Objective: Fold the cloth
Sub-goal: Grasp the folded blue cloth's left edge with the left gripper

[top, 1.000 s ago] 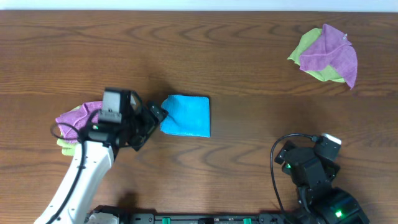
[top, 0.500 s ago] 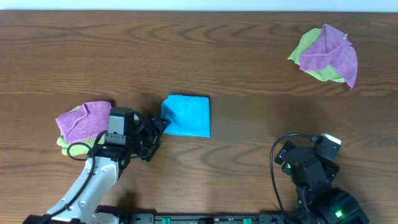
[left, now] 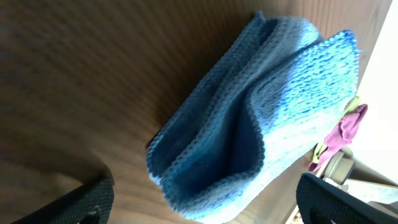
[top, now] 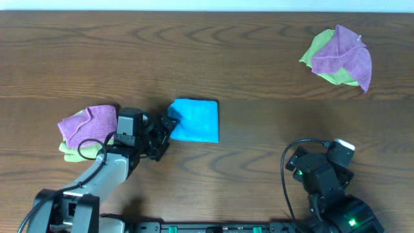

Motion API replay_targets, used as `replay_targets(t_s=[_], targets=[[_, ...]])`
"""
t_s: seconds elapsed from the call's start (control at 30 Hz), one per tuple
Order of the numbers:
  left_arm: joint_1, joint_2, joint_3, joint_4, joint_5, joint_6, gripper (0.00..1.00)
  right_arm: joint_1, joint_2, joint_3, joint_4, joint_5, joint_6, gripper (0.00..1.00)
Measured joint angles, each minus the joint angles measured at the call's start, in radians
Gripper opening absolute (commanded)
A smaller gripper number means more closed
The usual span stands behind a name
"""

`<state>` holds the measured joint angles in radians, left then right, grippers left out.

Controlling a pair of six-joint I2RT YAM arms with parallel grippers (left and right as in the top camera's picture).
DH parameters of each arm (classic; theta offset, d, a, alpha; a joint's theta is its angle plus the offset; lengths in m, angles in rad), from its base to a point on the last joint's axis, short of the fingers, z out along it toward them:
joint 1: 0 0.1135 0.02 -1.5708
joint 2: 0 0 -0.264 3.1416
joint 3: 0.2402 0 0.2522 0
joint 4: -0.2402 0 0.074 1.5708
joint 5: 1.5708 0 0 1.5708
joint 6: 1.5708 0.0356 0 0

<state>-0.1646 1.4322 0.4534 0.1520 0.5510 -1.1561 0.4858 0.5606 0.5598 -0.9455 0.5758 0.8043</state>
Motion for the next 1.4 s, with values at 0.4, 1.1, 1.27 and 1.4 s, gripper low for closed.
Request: replay_targets(t_s=[0.4,1.1,1.27,1.4], targets=[[-0.062,0.060,0.005,0.092,-0.003,-0.024,0.80,0.000,0.000,0.000,0.000,0.000,0.000,0.99],[-0.107,0.085,0.002,0.111,-0.100,0.006,0.06,0.000,0.000,0.000,0.000,0.000,0.000,0.99],[-0.107,0.085,0.002,0.120,-0.111,0.062,0.06,0.000,0.000,0.000,0.000,0.000,0.000,0.99],[-0.107,0.085,0.002,0.143,-0.109,0.110,0.06,0.000,0.000,0.000,0.000,0.000,0.000,0.99]])
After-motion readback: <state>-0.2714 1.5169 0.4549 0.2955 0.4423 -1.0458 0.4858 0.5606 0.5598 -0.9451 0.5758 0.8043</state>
